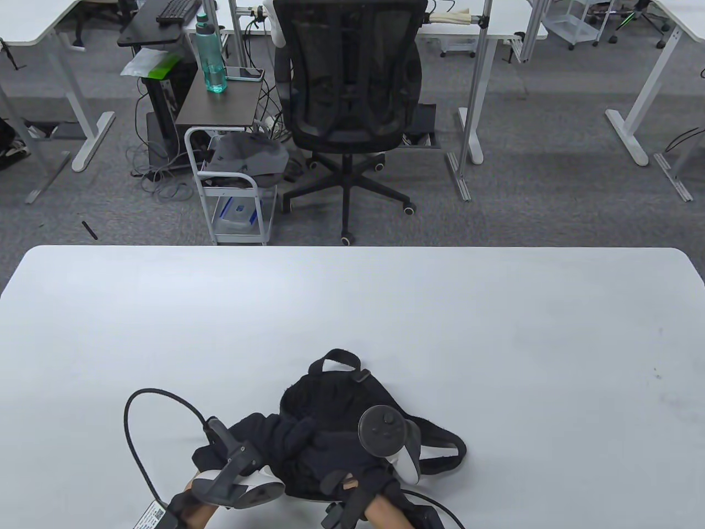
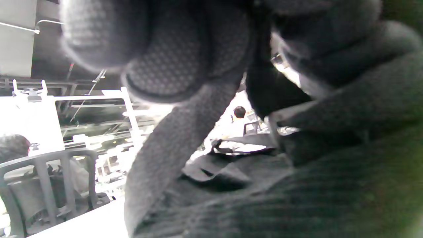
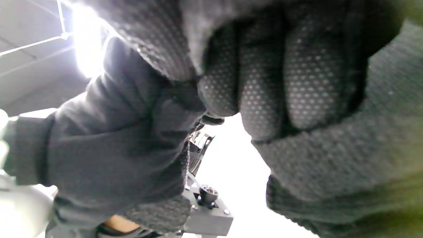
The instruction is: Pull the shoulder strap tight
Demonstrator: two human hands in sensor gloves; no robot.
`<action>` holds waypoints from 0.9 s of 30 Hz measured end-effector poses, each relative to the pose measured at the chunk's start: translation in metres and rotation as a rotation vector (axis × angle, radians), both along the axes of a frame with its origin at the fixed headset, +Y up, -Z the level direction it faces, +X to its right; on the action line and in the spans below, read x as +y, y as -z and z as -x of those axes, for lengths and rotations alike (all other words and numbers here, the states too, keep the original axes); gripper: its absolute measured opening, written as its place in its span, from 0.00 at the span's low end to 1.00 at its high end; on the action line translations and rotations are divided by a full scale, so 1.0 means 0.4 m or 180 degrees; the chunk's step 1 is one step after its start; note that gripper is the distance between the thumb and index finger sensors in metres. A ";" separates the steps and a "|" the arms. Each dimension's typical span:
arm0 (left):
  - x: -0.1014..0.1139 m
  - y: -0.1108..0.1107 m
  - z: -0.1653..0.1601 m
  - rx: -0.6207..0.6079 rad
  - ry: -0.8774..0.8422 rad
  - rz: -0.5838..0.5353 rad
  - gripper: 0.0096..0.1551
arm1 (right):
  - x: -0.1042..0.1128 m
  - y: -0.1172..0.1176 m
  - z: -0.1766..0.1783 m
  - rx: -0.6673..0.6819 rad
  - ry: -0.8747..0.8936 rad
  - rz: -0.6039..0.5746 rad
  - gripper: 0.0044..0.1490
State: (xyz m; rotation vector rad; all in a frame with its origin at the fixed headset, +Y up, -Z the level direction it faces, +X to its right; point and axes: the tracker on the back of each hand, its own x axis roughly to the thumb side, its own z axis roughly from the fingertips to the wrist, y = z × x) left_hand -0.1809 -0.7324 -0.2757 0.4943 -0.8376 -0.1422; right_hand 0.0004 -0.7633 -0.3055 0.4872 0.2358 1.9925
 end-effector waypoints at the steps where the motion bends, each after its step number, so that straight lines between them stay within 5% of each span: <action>1: -0.002 0.005 0.004 -0.0003 -0.0021 0.0052 0.38 | 0.001 0.000 0.001 0.0009 -0.0005 0.0003 0.25; 12: -0.013 0.078 0.075 0.0362 -0.0097 0.0312 0.38 | 0.000 0.002 0.014 0.0140 -0.0033 0.0071 0.24; 19: 0.008 0.013 0.031 0.0176 0.0132 -0.0103 0.37 | -0.010 0.015 -0.011 0.0082 0.0132 0.0294 0.33; 27: 0.006 -0.014 -0.003 -0.0060 0.0077 -0.0093 0.38 | 0.001 0.002 0.003 0.0114 -0.0007 0.0082 0.25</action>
